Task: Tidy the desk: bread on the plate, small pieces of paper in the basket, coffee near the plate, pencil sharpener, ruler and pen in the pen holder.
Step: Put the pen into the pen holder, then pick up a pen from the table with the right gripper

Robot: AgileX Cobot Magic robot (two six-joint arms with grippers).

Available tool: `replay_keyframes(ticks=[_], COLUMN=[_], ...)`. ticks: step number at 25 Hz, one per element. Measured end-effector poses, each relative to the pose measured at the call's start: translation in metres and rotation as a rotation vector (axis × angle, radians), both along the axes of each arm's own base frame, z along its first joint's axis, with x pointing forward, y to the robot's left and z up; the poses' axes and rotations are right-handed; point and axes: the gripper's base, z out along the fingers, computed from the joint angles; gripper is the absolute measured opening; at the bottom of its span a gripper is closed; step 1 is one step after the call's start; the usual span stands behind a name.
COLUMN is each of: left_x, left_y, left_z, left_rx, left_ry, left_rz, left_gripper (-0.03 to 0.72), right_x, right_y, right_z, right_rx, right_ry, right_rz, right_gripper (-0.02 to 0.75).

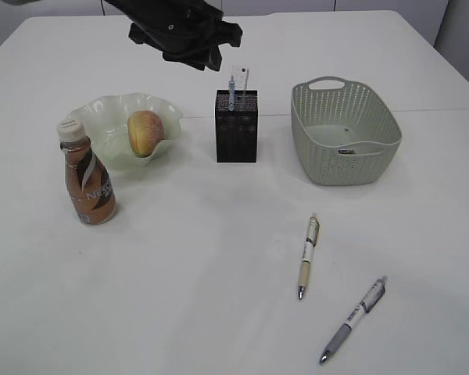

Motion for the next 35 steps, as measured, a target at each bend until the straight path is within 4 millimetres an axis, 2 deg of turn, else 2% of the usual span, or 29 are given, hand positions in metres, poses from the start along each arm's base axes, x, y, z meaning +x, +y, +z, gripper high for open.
replay_keyframes(ticks=[8,11,15,19,26,30,32,35], left_x=[-0.031,-0.041,-0.055,-0.065,-0.073,-0.081,-0.084,-0.085], left_y=[0.004,0.001,-0.014,-0.029,-0.035,-0.029,-0.020,0.004], left_z=[0.006,0.007,0.014,0.021,0.027,0.050,0.066,0.092], left_rx=[0.101,0.167,0.248,0.252,0.185,0.149,0.128,0.095], left_ry=[0.278,0.333,0.316,0.299,0.327,0.293,0.264,0.216], left_rz=[-0.108,-0.140,-0.184,-0.205,-0.228,-0.230,-0.219,-0.176], left_gripper=[0.172,0.176,0.193,0.214,0.223,0.223,0.224,0.225], right_x=[0.000,0.000,0.000,0.000,-0.001,-0.001,-0.001,0.000], right_y=[0.000,0.000,0.000,0.000,0.007,0.014,0.014,0.015], right_z=[0.000,0.000,0.000,0.000,-0.002,-0.004,-0.004,-0.004], right_rx=[0.000,0.001,0.007,0.017,0.125,0.190,0.194,0.208], right_ry=[0.000,0.000,-0.004,-0.008,0.013,0.040,0.042,0.031], right_rz=[0.000,-0.002,-0.021,-0.052,-0.146,-0.158,-0.158,-0.172], right_gripper=[0.467,0.467,0.467,0.467,0.467,0.467,0.467,0.467])
